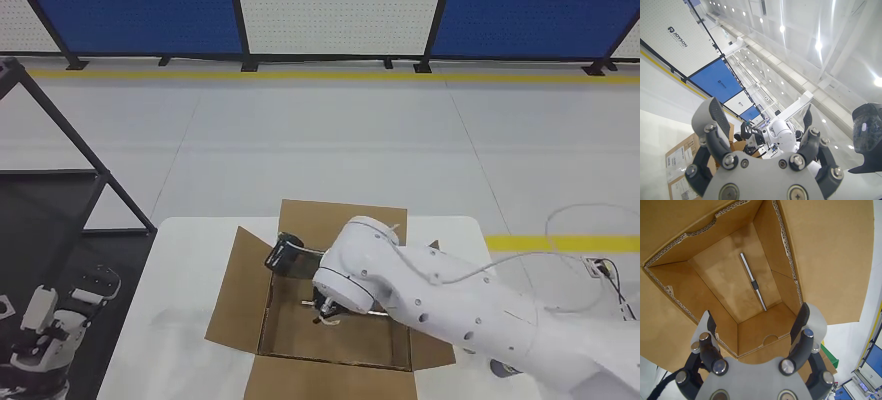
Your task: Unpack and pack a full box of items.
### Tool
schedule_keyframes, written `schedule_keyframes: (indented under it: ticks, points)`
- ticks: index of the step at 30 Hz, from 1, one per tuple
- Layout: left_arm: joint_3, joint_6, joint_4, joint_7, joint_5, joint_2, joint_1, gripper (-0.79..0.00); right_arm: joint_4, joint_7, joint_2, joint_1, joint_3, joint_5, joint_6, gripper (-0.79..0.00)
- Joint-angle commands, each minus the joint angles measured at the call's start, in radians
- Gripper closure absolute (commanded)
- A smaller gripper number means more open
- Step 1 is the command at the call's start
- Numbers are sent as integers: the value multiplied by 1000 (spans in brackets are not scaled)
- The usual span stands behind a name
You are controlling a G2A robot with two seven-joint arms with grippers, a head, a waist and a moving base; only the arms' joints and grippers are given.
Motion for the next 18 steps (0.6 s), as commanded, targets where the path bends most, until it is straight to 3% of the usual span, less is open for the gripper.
schedule_keyframes:
  ticks: [1,12,18]
  points:
    - [0,0,0,0,0,0,0,-785,-2,-1,1,0,1,0,-1,-785]
    - [0,0,0,0,0,0,0,-785,5,-4,1,-5,-1,1,-2,-785]
    - [0,0,0,0,0,0,0,-785,196,-15,-32,-32,-6,90,-215,-785]
